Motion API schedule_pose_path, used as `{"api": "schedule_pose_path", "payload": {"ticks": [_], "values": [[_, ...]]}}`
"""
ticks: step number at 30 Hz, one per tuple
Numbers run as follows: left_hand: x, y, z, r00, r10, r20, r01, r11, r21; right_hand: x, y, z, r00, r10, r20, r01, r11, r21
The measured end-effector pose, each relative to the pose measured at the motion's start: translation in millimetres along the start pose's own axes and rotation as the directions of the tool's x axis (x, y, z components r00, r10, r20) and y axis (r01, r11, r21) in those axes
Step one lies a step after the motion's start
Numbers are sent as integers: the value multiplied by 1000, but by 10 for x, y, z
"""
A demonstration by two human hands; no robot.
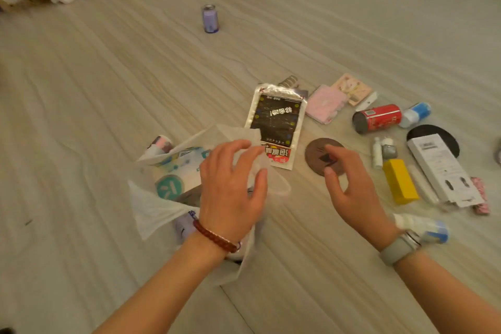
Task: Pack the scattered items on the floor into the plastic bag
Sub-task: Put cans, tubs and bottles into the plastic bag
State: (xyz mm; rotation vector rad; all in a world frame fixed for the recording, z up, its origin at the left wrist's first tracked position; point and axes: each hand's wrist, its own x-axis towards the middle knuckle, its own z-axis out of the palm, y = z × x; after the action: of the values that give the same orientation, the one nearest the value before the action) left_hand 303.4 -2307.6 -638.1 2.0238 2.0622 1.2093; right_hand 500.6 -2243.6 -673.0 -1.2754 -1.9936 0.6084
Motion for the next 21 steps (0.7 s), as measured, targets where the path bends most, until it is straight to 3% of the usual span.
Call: {"api": "schedule_pose_path", "payload": {"ticks": [4,7,10,13,18,21], "values": [[-234,507,667,925,286,250,-271,958,-91,-466,699,-514,948,300,-108,-310,946,-93],[-426,739,1198,780,384,494,-377,919,-120,-851,1212,-817,863,496,-102,-504,822,-267],[-562,914,1653,590,332,736,-380,918,-109,-1063,1608,-960,825,565,-20,-524,752,-400],[-626,1083,2057,428,171,887,-267,962,-57,-1104,1848,-969,794,596,123,-492,748,-445],[-895,1400,2495,455,40,890,-38,999,-25,-1084,1989,-1015,779,596,196,-429,734,-526],[-1044,1487,2602,478,21,878,20,999,-35,-1156,2019,-1053,745,608,275,-417,745,-521]]}}
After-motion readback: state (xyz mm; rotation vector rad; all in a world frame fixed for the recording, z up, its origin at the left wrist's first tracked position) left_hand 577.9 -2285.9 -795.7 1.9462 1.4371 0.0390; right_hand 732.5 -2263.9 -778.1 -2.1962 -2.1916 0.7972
